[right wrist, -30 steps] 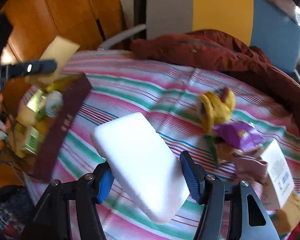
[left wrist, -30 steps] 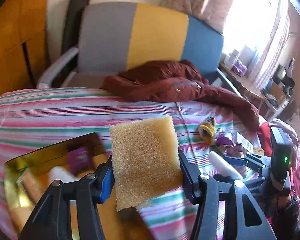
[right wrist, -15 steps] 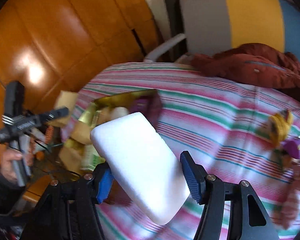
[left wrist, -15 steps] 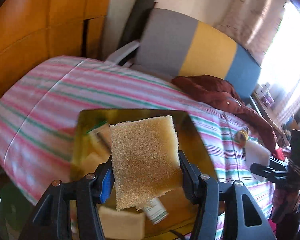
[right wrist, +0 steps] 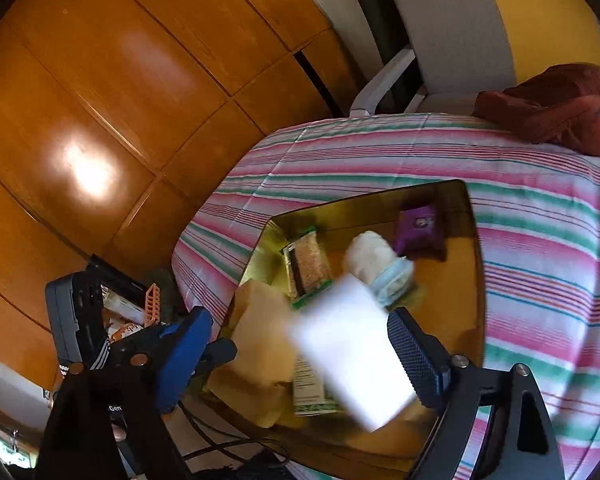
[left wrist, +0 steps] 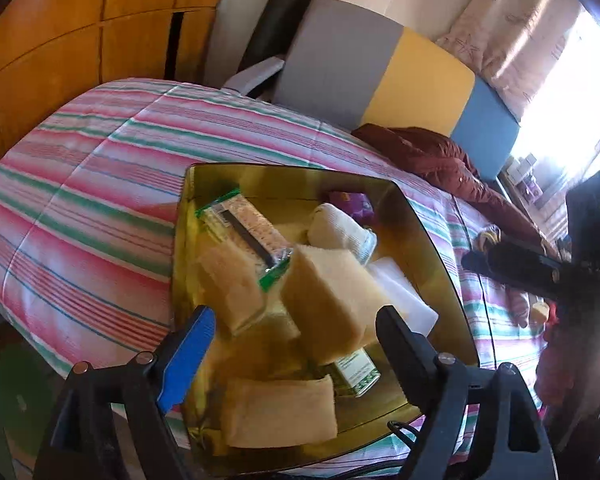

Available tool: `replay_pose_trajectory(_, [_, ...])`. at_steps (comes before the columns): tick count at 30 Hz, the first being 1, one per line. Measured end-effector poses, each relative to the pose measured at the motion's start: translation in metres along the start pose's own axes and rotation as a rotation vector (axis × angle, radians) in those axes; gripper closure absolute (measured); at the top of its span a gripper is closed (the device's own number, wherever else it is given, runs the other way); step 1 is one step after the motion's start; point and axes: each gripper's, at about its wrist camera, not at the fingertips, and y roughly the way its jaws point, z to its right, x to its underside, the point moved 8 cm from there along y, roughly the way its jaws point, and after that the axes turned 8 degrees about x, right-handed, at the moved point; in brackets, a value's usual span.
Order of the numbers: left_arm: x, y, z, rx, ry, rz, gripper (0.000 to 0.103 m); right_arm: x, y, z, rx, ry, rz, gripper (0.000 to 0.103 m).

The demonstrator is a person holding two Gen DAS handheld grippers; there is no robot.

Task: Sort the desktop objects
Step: 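Carry the sponge in the left tool while the right tool carries the white block into the tray, then move both tools away from the tray back toward the remaining bed items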

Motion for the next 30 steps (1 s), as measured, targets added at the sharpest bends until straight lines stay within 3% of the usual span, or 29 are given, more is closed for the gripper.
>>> replay_pose_trajectory(6, [-0.001,-0.014,-0.005,-0.048,0.006,0.069,0.019,0.025,-0.007,0.006,0.029,0.039,-0.007,0.011])
replay_pose_trajectory(16, [-0.007,-0.033,0.023,-0.164,0.121,0.162,0.020,0.056,-0.030,0.026,0.203,0.013,0.042,0.005])
replay_pose_trajectory(22, [-0.003,-0.033,0.038,-0.217,0.186,0.162,0.021,0.070,-0.037,0.039,0.280,-0.013,0.045,0.005])
replay_pose_trajectory(26, [0.002,-0.029,0.045,-0.219,0.196,0.148,0.021,0.077,-0.043,0.051,0.317,-0.009,0.041,0.005])
replay_pose_trajectory(30, [0.007,-0.020,0.055,-0.194,0.212,0.119,0.029,0.085,-0.051,0.068,0.341,0.020,0.040,0.005])
